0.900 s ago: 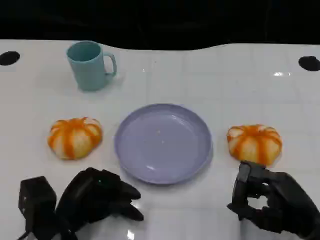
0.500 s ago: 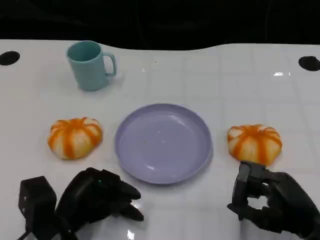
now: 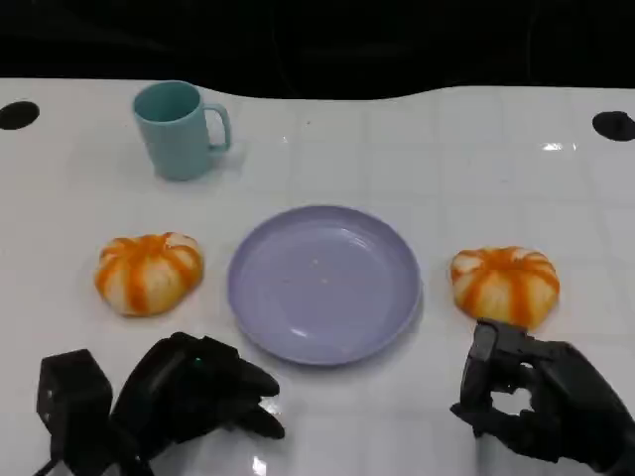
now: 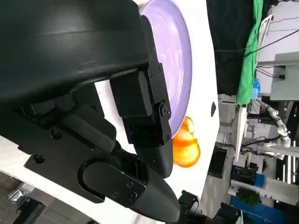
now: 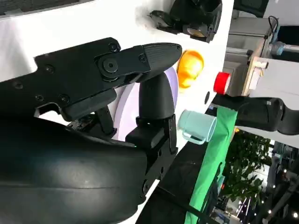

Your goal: Grasp the bread from the table and place it into the plate.

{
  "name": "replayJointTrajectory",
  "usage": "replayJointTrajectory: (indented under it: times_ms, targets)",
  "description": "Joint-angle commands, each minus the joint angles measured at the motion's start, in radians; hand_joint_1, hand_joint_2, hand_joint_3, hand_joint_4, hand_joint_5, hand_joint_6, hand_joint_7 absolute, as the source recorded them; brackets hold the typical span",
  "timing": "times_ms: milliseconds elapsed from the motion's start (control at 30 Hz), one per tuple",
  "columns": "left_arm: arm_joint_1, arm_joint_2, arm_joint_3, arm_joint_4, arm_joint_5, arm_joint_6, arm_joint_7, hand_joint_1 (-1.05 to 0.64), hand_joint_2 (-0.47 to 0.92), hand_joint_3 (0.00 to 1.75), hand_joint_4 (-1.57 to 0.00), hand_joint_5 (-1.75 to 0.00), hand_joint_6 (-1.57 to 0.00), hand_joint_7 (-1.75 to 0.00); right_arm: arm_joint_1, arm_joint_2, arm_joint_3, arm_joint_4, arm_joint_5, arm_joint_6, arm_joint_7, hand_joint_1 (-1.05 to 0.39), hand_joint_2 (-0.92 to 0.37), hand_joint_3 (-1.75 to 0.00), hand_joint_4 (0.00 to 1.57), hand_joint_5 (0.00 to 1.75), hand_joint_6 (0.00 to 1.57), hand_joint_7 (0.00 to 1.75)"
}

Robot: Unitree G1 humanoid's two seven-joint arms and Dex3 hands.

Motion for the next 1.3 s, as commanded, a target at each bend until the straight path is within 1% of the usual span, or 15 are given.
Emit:
replayJointTrajectory:
  times_ms: [33, 167, 233, 300, 400, 433, 500, 533, 700, 767, 900, 933, 1000, 1100, 1300]
  targets:
    - [-0.002, 0.018, 0.003, 0.001, 0.005, -0.013, 0.001, -1.05, 0.8, 0.01, -1.57, -0.22, -1.55, 0.0, -0.002, -0.008, -0.015, -0.021, -0.005, -0.003, -0.018, -0.4, -0.92, -0.16, 0.73, 1.75, 0.54, 1.75]
    - [-0.003, 0.018, 0.003, 0.003, 0.003, -0.021, -0.003, -1.05, 0.8, 0.01, -1.56, -0.21, -1.55, 0.0, -0.009, -0.017, -0.022, -0.061, 0.011, 0.028, -0.013, -0.43, -0.92, -0.2, 0.65, 1.75, 0.49, 1.65]
    - [-0.003, 0.017, 0.003, 0.007, 0.004, -0.027, -0.004, -1.05, 0.8, 0.01, -1.56, -0.21, -1.55, 0.0, -0.021, -0.026, -0.028, -0.068, 0.012, 0.02, -0.01, -0.46, -0.92, -0.21, 0.55, 1.72, 0.49, 1.44]
    - [-0.004, 0.016, 0.002, 0.009, 0.005, -0.03, -0.004, -1.05, 0.81, 0.01, -1.56, -0.21, -1.55, 0.0, -0.032, -0.032, -0.034, -0.068, 0.006, 0.007, -0.013, -0.47, -0.92, -0.19, 0.52, 1.57, 0.52, 1.2]
    - [-0.005, 0.015, 0.0, 0.012, 0.006, -0.032, -0.001, -1.05, 0.8, 0.01, -1.56, -0.21, -1.55, 0.0, -0.047, -0.043, -0.046, -0.077, -0.021, -0.004, -0.031, -0.44, -0.92, -0.15, 0.55, 1.25, 0.61, 0.75]
    - [-0.005, 0.014, 0.0, 0.011, 0.006, -0.031, -0.001, -1.05, 0.8, 0.01, -1.56, -0.21, -1.55, 0.0, -0.051, -0.05, -0.049, -0.088, -0.036, 0.005, -0.038, -0.44, -0.92, -0.15, 0.56, 1.21, 0.62, 0.69]
    - [-0.004, 0.014, -0.001, 0.011, 0.005, -0.03, -0.002, -1.05, 0.8, 0.0, -1.56, -0.21, -1.55, 0.0, -0.054, -0.062, -0.053, -0.11, -0.062, 0.027, -0.049, -0.44, -0.92, -0.12, 0.5, 1.13, 0.6, 0.54]
    - [-0.004, 0.014, 0.0, 0.01, 0.003, -0.027, -0.004, -1.05, 0.8, 0.0, -1.56, -0.21, -1.55, 0.0, -0.059, -0.074, -0.054, -0.126, -0.085, 0.042, -0.057, -0.45, -0.92, -0.12, 0.49, 1.11, 0.59, 0.51]
    - [0.0, 0.017, 0.002, 0.008, 0.001, -0.022, -0.004, -1.05, 0.8, 0.0, -1.56, -0.21, -1.55, 0.0, -0.081, -0.131, -0.057, -0.193, -0.2, 0.116, -0.096, -0.45, -0.92, -0.04, 0.34, 0.81, 0.5, 0.18]
    - [0.001, 0.018, 0.002, 0.005, 0.001, -0.016, -0.001, -1.05, 0.8, 0.0, -1.57, -0.21, -1.55, 0.0, -0.09, -0.149, -0.058, -0.21, -0.245, 0.134, -0.117, -0.46, -0.92, -0.03, 0.31, 0.73, 0.49, 0.11]
    - [0.002, 0.019, 0.002, 0.006, 0.002, -0.023, -0.002, -1.05, 0.8, 0.0, -1.57, -0.21, -1.55, 0.0, -0.106, -0.169, -0.052, -0.211, -0.294, 0.144, -0.148, -0.49, -0.92, -0.01, 0.3, 0.67, 0.48, 0.07]
    - [0.003, 0.021, 0.0, 0.005, 0.006, -0.026, 0.001, -1.05, 0.8, 0.0, -1.57, -0.21, -1.55, 0.0, -0.113, -0.18, -0.047, -0.213, -0.335, 0.149, -0.165, -0.5, -0.92, -0.01, 0.29, 0.66, 0.48, 0.06]
    - [0.005, 0.022, 0.0, 0.004, 0.007, -0.027, 0.002, -1.05, 0.81, 0.01, -1.57, -0.21, -1.55, 0.0, -0.123, -0.2, -0.039, -0.223, -0.413, 0.163, -0.196, -0.56, -0.92, -0.03, 0.29, 0.54, 0.45, 0.02]
    - [0.007, 0.02, 0.0, 0.0, 0.004, -0.022, 0.001, -1.05, 0.8, 0.0, -1.57, -0.21, -1.55, 0.0, -0.135, -0.227, -0.02, -0.249, -0.571, 0.197, -0.266, -0.63, -0.92, -0.06, 0.26, 0.47, 0.39, 0.0]
    - [0.01, 0.018, -0.002, -0.004, 0.004, -0.021, 0.0, -1.05, 0.8, 0.0, -1.57, -0.21, -1.55, 0.0, -0.165, -0.258, 0.024, -0.266, -0.789, 0.286, -0.356, -0.68, -0.92, -0.04, 0.18, 0.4, 0.28, 0.0]
